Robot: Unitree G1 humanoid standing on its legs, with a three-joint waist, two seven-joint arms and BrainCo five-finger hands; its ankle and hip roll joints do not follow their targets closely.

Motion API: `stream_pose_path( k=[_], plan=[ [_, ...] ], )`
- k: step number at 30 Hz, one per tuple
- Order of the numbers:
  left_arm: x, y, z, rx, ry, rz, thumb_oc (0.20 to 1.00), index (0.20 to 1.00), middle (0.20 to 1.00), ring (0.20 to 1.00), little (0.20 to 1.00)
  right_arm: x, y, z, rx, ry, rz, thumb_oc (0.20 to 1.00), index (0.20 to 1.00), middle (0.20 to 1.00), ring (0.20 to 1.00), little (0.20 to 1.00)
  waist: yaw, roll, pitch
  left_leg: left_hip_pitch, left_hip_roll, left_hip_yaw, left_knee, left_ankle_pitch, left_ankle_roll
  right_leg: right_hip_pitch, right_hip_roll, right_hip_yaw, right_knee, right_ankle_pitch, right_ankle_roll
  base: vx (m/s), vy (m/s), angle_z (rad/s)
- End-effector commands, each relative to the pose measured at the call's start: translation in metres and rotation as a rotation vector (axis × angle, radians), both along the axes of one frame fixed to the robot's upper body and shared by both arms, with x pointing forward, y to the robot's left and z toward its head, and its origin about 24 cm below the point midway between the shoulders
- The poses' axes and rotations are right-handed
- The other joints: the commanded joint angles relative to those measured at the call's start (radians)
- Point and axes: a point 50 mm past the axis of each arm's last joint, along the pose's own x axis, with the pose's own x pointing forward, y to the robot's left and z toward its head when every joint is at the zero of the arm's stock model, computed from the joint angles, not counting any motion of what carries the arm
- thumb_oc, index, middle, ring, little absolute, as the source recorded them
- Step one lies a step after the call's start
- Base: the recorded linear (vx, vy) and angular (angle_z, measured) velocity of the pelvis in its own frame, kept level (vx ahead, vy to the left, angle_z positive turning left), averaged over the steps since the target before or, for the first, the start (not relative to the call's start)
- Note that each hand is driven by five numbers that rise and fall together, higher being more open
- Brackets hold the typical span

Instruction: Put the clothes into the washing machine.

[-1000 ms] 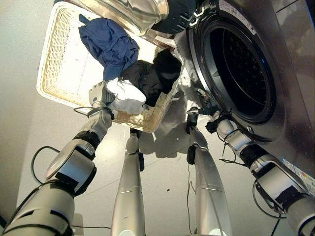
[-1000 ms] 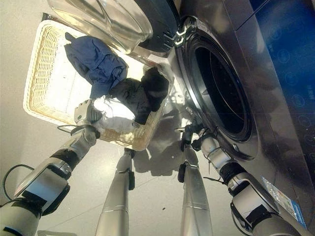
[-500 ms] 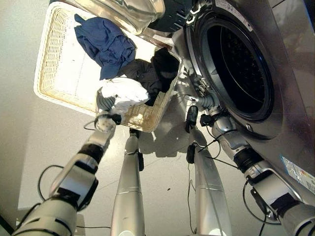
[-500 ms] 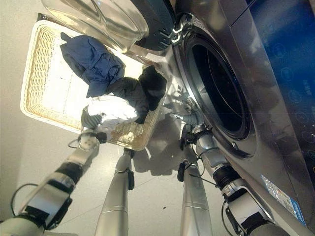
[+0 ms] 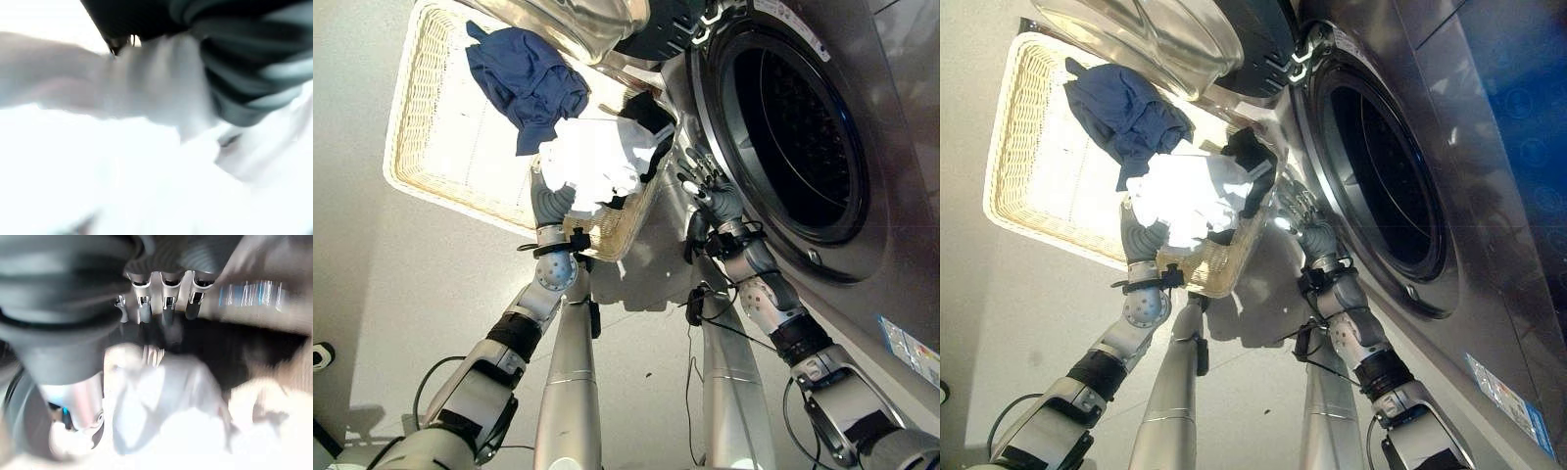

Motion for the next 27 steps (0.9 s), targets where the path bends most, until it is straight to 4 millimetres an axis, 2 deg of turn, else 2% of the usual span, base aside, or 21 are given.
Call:
stream_pose_path(
  k=[1,2,6,14,21,27],
  plan=[
    [0.009,-0.017,-0.011,0.072,-0.011,0.037,0.2,0.2,0.2,0.2,0.2,-0.003,0.014,-0.012,0.008,0.059,0.167,1.0,1.0,1.0,1.0,1.0,-0.001,0.0,-0.023,-0.016,-0.032,-0.058,-0.012,0.05,0.098,0.011,-0.019,0.001,0.026,0.036,0.095,0.0,0.0,0.0],
    [0.011,-0.024,-0.006,0.119,-0.015,0.043,0.2,0.2,0.2,0.2,0.2,-0.006,0.02,-0.008,0.009,0.059,0.229,1.0,1.0,1.0,1.0,1.0,-0.004,-0.004,-0.023,-0.018,-0.033,-0.058,-0.008,0.051,0.097,0.011,-0.02,0.001,0.025,0.039,0.097,0.0,0.0,0.0],
    [0.012,-0.033,-0.002,0.166,-0.007,0.017,0.2,0.2,0.2,0.2,0.2,-0.013,0.029,-0.003,0.004,0.049,0.318,1.0,1.0,1.0,1.0,1.0,-0.009,-0.009,-0.023,-0.023,-0.031,-0.057,-0.005,0.051,0.096,0.01,-0.021,0.0,0.02,0.043,0.101,0.0,-0.01,0.0],
    [0.011,-0.044,-0.004,0.224,0.012,-0.027,0.2,0.2,0.2,0.2,0.2,-0.021,0.039,0.006,0.039,0.006,0.386,1.0,1.0,1.0,1.0,1.0,-0.014,-0.011,-0.023,-0.027,-0.033,-0.054,-0.006,0.052,0.094,0.007,-0.02,0.002,0.011,0.047,0.102,0.0,-0.001,-0.01],
    [0.016,-0.045,-0.009,0.252,0.049,-0.009,0.2,0.2,0.2,0.2,0.2,-0.024,0.037,0.016,0.073,-0.06,0.381,1.0,1.0,1.0,1.0,1.0,-0.016,-0.013,-0.023,-0.026,-0.032,-0.051,-0.006,0.051,0.092,0.012,-0.019,-0.002,0.004,0.05,0.105,0.0,0.0,0.0],
    [0.017,-0.042,-0.01,0.24,0.036,0.013,0.2,0.2,0.2,0.2,0.2,-0.021,0.029,0.02,0.093,-0.085,0.296,1.0,1.0,1.0,1.0,1.0,-0.018,-0.013,-0.023,-0.026,-0.033,-0.048,-0.008,0.052,0.091,0.012,-0.017,0.0,0.003,0.052,0.105,0.0,0.0,0.0]
  ],
)
